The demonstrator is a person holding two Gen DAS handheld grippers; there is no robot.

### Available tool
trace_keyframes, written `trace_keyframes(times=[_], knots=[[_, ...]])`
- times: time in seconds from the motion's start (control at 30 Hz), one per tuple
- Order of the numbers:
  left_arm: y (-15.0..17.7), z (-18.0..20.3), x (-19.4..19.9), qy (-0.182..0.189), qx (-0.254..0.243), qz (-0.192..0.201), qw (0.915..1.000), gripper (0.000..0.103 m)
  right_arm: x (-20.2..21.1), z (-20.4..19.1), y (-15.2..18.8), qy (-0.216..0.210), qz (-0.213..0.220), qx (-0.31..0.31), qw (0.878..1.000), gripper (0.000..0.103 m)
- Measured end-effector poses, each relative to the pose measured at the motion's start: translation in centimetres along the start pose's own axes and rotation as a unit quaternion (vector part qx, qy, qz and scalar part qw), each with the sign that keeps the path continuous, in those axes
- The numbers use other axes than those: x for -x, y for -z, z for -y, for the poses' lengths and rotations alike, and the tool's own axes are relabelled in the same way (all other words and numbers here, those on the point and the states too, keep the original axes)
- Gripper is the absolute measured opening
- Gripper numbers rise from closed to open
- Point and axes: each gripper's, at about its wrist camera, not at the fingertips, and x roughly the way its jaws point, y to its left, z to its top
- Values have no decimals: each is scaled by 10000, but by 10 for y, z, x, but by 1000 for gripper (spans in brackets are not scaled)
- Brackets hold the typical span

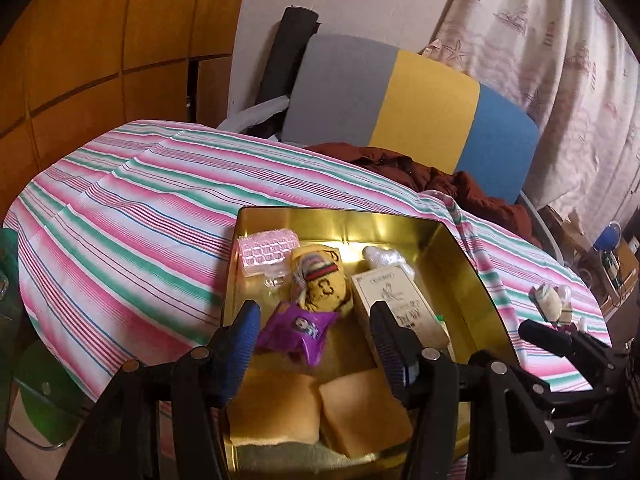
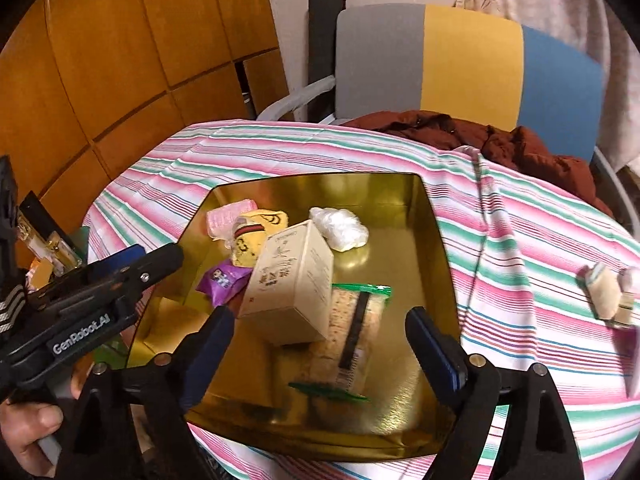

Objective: Organize objects
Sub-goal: 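Carry the pouch and box over the gold tray and open both tools, then move both open tools from the tray back to the remaining items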

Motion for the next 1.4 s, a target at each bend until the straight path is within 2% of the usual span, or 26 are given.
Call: trace_keyframes(times=[0.23, 0.53, 0.73, 0.93, 1.07, 1.17, 1.27, 1.33, 1.4], knots=[[7, 15, 10, 60, -236, 20, 9997, 58, 18, 8, 6, 349, 231, 86, 9991, 91], [10, 42, 18, 271, -608, 23, 9978, 58, 35, 52, 10, 804, 270, -108, 9963, 92], [13, 63, 16, 522, -848, -39, 9950, 58, 49, 88, 9, 1121, 351, -301, 9926, 94], [19, 82, 17, 886, -1073, -112, 9902, 57, 51, 126, 14, 1322, 76, -453, 9902, 94], [21, 99, 15, 1030, -1260, -212, 9865, 58, 57, 177, 18, 1486, -31, -1001, 9838, 94], [22, 112, 14, 1125, -1383, -253, 9837, 58, 70, 231, 23, 1815, 89, -1631, 9697, 97], [23, 125, 13, 1235, -1510, -295, 9803, 58, 83, 291, 36, 2290, 212, -2347, 9445, 99], [24, 137, 11, 1297, -1621, -342, 9776, 58, 94, 330, 55, 2534, 321, -2973, 9200, 100], [26, 147, 9, 1350, -1724, -388, 9750, 58, 103, 366, 80, 2650, 380, -3776, 8864, 100]])
